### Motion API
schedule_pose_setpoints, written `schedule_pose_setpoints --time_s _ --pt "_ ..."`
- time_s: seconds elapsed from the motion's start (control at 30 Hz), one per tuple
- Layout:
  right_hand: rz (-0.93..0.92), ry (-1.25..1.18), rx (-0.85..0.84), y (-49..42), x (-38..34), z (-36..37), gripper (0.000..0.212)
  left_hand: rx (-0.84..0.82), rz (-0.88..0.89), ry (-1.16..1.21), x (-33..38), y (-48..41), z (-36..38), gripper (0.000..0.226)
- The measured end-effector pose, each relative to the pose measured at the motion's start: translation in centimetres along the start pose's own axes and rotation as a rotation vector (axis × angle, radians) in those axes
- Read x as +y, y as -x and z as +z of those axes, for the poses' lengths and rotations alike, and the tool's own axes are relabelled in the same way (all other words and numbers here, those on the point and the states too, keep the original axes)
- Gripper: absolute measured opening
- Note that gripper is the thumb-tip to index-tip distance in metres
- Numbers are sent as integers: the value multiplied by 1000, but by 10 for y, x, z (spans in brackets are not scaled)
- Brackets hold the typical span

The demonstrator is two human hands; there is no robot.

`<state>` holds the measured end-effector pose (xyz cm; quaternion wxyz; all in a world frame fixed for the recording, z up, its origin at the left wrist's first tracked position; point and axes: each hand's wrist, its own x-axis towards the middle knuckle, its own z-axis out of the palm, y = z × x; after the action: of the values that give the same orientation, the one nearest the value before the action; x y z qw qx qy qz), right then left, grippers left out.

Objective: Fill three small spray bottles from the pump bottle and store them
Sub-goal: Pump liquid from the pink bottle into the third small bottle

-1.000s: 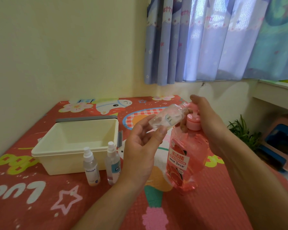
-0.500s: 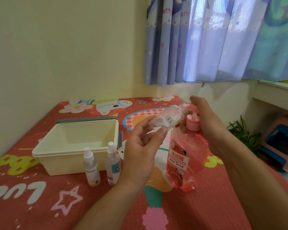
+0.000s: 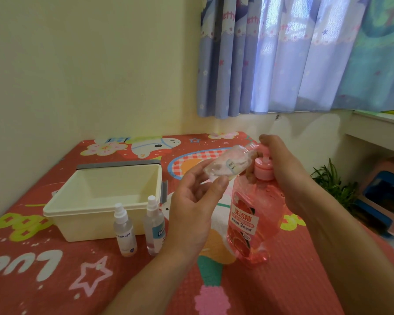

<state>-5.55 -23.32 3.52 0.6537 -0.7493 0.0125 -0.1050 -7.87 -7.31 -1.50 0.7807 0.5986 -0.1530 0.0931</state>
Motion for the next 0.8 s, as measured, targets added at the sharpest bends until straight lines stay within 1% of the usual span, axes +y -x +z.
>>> schedule_pose_setpoints --time_s 0.13,0.3,0.43,0.6,0.73,0.8 --pt "-1 0 -9 0 0 0 60 -11 3 -9 0 0 0 49" --pt "-4 5 -2 0 0 -1 56 -17 1 -9 0 1 0 47" --pt "-12 9 -20 0 1 -1 62 -22 1 -4 0 1 0 46" --pt "0 13 -12 0 0 -1 58 -20 5 1 0 1 0 46" --pt "-6 3 -21 1 0 -1 62 -13 1 -11 -1 1 -1 47" --pt "-1 5 -20 1 0 0 61 -10 3 -17 -1 1 -1 49"
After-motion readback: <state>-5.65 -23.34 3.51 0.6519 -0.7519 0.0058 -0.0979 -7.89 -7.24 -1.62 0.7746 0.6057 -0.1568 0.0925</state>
